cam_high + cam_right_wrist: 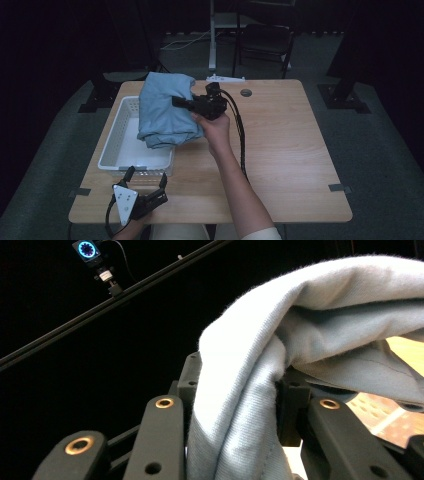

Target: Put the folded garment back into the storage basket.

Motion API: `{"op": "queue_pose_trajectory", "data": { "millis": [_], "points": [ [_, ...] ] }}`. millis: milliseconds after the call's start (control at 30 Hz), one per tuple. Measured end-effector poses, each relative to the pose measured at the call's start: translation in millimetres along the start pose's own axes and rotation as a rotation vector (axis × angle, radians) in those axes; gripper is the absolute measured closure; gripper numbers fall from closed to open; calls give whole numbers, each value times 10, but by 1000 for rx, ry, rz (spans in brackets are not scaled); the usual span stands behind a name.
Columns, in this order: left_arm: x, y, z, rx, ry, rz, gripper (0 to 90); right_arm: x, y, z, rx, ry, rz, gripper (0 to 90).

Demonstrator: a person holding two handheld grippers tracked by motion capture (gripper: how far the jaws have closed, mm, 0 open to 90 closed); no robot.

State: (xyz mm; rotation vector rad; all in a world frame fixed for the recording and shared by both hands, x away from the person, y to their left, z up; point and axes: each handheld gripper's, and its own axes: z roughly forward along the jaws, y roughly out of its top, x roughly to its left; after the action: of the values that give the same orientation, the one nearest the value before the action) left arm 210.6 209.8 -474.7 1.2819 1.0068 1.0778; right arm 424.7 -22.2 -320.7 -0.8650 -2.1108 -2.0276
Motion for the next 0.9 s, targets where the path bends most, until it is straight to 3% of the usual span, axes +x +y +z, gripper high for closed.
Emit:
{"op": "queue_pose_trajectory", "data": {
  "millis": [900],
  "points": [
    [0, 0, 0, -1, 0, -1, 21, 152, -43, 577, 2, 56, 20, 657]
  ]
}}
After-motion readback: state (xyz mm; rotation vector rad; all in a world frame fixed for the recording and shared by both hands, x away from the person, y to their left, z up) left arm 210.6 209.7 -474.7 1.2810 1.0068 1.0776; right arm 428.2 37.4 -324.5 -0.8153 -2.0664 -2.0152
